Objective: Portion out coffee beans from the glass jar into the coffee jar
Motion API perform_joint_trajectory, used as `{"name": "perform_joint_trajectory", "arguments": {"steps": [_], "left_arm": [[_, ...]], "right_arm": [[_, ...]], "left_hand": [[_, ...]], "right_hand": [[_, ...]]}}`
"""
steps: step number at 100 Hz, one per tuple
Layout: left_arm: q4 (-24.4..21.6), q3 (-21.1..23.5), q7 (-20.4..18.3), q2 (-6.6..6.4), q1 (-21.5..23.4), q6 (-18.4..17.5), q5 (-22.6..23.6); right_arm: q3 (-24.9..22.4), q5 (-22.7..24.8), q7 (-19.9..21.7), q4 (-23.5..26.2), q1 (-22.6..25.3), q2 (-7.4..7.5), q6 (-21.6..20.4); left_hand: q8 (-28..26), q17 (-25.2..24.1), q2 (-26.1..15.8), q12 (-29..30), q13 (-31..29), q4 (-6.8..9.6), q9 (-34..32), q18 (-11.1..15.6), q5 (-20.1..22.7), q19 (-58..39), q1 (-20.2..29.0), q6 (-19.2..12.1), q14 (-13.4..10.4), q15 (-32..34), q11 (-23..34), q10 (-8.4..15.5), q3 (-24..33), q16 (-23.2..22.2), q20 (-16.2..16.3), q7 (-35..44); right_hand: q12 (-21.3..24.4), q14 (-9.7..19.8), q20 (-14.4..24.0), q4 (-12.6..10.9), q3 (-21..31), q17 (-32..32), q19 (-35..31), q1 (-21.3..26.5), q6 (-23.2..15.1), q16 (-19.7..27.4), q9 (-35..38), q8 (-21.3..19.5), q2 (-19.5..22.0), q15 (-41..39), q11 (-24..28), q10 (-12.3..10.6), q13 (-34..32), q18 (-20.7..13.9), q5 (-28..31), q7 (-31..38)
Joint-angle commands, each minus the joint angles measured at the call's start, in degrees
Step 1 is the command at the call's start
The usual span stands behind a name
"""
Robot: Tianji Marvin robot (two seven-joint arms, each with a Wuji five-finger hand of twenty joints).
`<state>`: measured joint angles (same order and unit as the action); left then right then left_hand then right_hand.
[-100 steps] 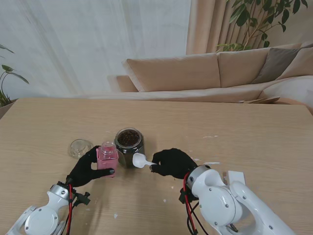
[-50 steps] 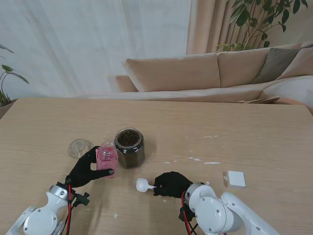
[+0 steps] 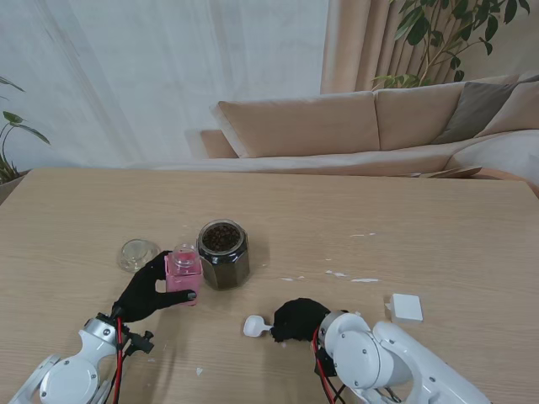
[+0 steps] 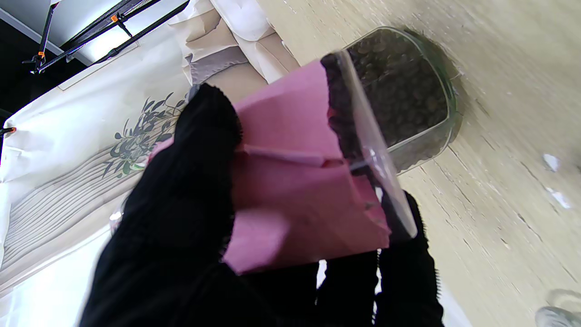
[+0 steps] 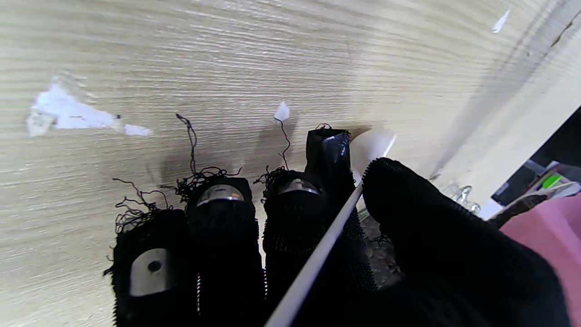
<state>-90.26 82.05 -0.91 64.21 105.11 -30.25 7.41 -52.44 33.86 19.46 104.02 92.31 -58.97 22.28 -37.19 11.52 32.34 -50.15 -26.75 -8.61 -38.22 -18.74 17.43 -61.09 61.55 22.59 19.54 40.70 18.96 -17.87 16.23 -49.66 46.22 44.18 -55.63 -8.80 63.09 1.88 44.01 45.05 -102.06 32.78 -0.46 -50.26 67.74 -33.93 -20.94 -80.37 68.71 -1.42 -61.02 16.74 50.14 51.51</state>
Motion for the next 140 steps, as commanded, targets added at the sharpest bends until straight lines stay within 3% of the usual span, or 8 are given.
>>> {"name": "perform_joint_trajectory", "arguments": {"steps": [1, 25, 29, 35, 65, 82, 124, 140], "left_arm": [[-0.59, 0.08, -0.92, 0.24, 0.44, -0.06, -0.15], [-0.73, 0.09, -0.94, 0.23, 0.46, 0.12, -0.16], [-0.75, 0.09, -0.94, 0.24, 0.48, 0.14, -0.14], [-0.77, 0.1, -0.89, 0.24, 0.48, 0.17, -0.09], [-0.97, 0.15, -0.89, 0.24, 0.56, 0.34, -0.04], [-1.06, 0.18, -0.8, 0.26, 0.63, 0.38, 0.06], [-1.14, 0.26, -0.73, 0.26, 0.73, 0.33, 0.2], [-1.12, 0.24, -0.71, 0.26, 0.68, 0.39, 0.25]], "right_arm": [[0.09, 0.59, 0.95, -0.65, 0.09, 0.02, 0.34], [0.36, 3.6, 1.27, -1.62, -0.52, 0.22, 0.2], [0.35, 3.92, 1.24, -1.7, -0.54, 0.22, 0.15], [0.33, 4.5, 0.96, -1.75, -0.47, 0.17, 0.12], [-0.72, 7.06, -0.52, -1.02, 0.71, -0.06, -0.43], [-1.36, 7.63, -0.69, -0.39, 1.28, -0.1, -0.66], [-0.31, 11.65, -1.69, -1.66, 0.72, -0.09, -2.18], [0.06, 14.07, -2.6, -2.11, 0.7, -0.12, -3.22]], "left_hand": [[-4.35, 0.35, -11.85, -3.08, 1.75, 4.18, -3.08, 0.51, 2.41, -1.11, 11.69, -9.3, -0.79, -0.34, 6.66, 5.8, 9.17, 0.26, 0.15, 9.88], [-4.34, 0.35, -11.84, -3.08, 1.77, 4.18, -3.11, 0.51, 2.41, -1.12, 11.65, -9.33, -0.82, -0.36, 6.67, 5.8, 9.18, 0.27, 0.15, 9.87], [-4.33, 0.35, -11.79, -3.08, 1.77, 4.18, -3.14, 0.51, 2.45, -1.12, 11.65, -9.26, -0.76, -0.36, 6.67, 5.78, 9.19, 0.26, 0.15, 9.87], [-4.33, 0.35, -11.79, -3.07, 1.71, 4.18, -3.11, 0.51, 2.42, -1.12, 11.64, -9.32, -0.84, -0.33, 6.66, 5.81, 9.2, 0.25, 0.15, 9.86], [-4.35, 0.35, -11.78, -3.1, 1.73, 4.17, -3.11, 0.51, 2.42, -1.12, 11.59, -9.29, -0.81, -0.34, 6.68, 5.8, 9.25, 0.25, 0.15, 9.87], [-4.34, 0.35, -11.73, -3.09, 1.71, 4.18, -3.14, 0.51, 2.43, -1.12, 11.66, -9.3, -0.75, -0.34, 6.69, 5.82, 9.35, 0.22, 0.15, 9.86], [-4.38, 0.35, -11.65, -3.08, 1.7, 4.13, -3.1, 0.51, 2.43, -1.12, 11.57, -9.28, -0.83, -0.41, 6.68, 5.8, 9.53, 0.12, 0.15, 9.84], [-4.39, 0.35, -11.66, -3.07, 1.75, 4.11, -3.07, 0.51, 2.4, -1.12, 11.52, -9.31, -0.82, -0.43, 6.66, 5.86, 9.55, 0.12, 0.15, 9.83]], "right_hand": [[1.2, -2.25, 0.19, -1.37, -1.74, -0.33, -7.03, -2.37, 1.06, 1.58, -1.55, -0.25, 0.71, 1.93, -1.6, 0.42, 2.13, -0.64, 1.0, -2.17], [11.17, -3.91, -0.9, -2.05, -6.88, -4.92, -2.97, -4.87, 3.46, 8.03, -8.14, 0.28, 3.7, 17.12, -13.0, 4.49, 9.0, -1.53, -1.72, -11.51], [14.83, -4.33, -1.27, -3.63, -9.48, -7.39, -0.85, -5.51, 4.17, 9.69, -9.91, -2.19, 5.11, 20.98, -15.57, 5.26, 10.65, -0.82, -1.95, -15.9], [17.24, -4.49, -1.98, -3.35, -10.99, -10.91, 2.13, -6.29, 4.58, 11.34, -11.72, -2.41, 5.46, 24.82, -18.49, 5.83, 12.42, 0.13, -3.08, -18.37], [29.07, -4.8, -9.15, -1.59, -16.08, -28.08, 20.81, -9.76, 7.34, 19.6, -21.56, 3.39, 6.83, 43.61, -30.46, 9.06, 22.66, 3.71, -9.75, -27.81], [31.13, -4.39, -11.2, -1.21, -16.59, -32.6, 26.25, -10.89, 7.6, 21.45, -25.66, 4.87, 6.91, 48.02, -32.62, 9.45, 26.52, 4.18, -12.42, -29.88], [30.36, -2.5, -9.91, -0.92, -19.84, -34.25, 26.44, -1.4, 3.08, 20.8, -31.38, 1.16, 3.53, 48.31, -30.75, 6.61, 29.11, 2.9, -16.71, -25.54], [29.78, -1.6, -9.66, -0.8, -16.97, -35.32, 27.09, -3.79, 2.41, 20.52, -34.3, 0.4, 2.48, 48.45, -30.88, 5.76, 30.91, 2.02, -19.6, -25.62]]}}
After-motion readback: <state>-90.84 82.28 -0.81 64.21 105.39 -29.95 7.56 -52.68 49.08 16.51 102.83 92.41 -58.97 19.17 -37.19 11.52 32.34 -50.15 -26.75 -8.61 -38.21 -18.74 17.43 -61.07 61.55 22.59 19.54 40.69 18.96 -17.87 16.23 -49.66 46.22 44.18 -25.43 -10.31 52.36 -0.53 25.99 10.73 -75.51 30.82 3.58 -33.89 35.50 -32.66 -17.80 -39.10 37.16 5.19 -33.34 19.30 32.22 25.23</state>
